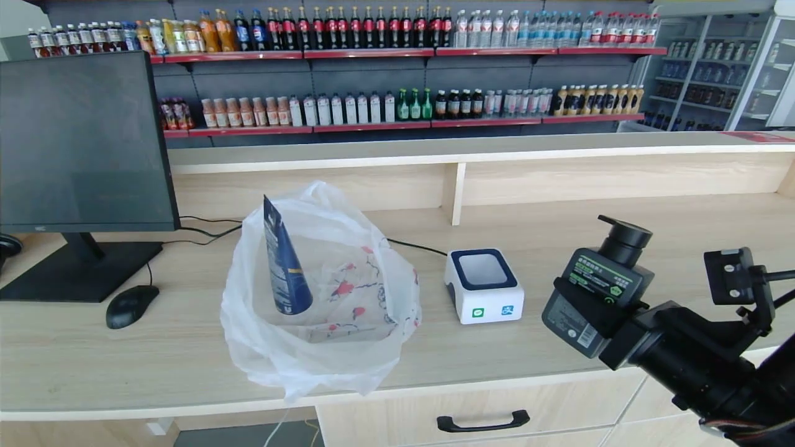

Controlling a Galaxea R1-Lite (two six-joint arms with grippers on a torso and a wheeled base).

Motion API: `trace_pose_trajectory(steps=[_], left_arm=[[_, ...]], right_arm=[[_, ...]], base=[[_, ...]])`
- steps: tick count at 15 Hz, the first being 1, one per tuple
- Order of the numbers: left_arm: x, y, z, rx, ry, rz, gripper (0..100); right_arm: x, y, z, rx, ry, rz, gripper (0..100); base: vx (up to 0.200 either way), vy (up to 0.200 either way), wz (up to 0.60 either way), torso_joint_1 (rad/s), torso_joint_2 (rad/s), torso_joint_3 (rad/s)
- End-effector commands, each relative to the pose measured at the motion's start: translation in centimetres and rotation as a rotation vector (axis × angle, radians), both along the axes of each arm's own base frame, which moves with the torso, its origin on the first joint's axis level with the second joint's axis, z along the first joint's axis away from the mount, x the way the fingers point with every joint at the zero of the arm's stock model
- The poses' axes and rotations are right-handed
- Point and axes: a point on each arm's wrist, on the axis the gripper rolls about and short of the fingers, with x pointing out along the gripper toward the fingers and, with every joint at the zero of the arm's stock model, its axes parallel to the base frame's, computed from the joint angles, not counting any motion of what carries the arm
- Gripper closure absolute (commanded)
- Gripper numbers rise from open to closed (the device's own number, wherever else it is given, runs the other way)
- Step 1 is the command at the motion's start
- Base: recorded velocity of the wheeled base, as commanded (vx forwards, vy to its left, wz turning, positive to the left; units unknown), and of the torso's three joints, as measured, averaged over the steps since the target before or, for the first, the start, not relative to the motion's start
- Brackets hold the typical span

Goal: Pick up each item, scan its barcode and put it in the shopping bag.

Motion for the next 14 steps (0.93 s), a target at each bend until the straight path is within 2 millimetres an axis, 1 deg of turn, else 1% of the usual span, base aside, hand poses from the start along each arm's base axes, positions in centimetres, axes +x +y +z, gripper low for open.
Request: trace_pose_trajectory(steps=[1, 4, 8, 10, 11, 13, 14], left_arm=[[0.0, 0.0, 0.0, 0.000, 0.000, 0.001, 0], [0.0, 0.0, 0.0, 0.000, 0.000, 0.001, 0], [0.0, 0.0, 0.0, -0.002, 0.000, 0.001, 0], [0.0, 0.0, 0.0, -0.002, 0.000, -0.001, 0], [0.0, 0.0, 0.0, -0.002, 0.000, 0.001, 0], [0.0, 0.0, 0.0, -0.002, 0.000, -0.001, 0], [0.0, 0.0, 0.0, -0.002, 0.000, 0.001, 0]], right_arm=[[0.0, 0.0, 0.0, 0.000, 0.000, 0.000, 100], [0.0, 0.0, -0.1, -0.001, 0.002, 0.000, 100], [0.0, 0.0, -0.1, 0.001, 0.004, 0.002, 100], [0.3, 0.0, 0.4, 0.012, -0.015, 0.005, 100], [0.5, -0.2, 0.2, 0.005, -0.012, 0.019, 100], [0.7, -0.6, 0.1, -0.021, -0.021, 0.081, 100], [1.9, -1.7, 0.6, -0.112, -0.106, 0.186, 100]], base=[[0.000, 0.200, 0.00, 0.002, 0.00, -0.007], [0.000, 0.200, 0.00, 0.002, 0.00, 0.001], [0.000, 0.000, 0.00, 0.000, 0.00, 0.000], [0.000, 0.000, 0.00, 0.000, 0.00, 0.000], [0.000, 0.000, 0.00, 0.000, 0.00, 0.000], [0.000, 0.000, 0.00, 0.000, 0.00, 0.000], [0.000, 0.000, 0.00, 0.000, 0.00, 0.000]])
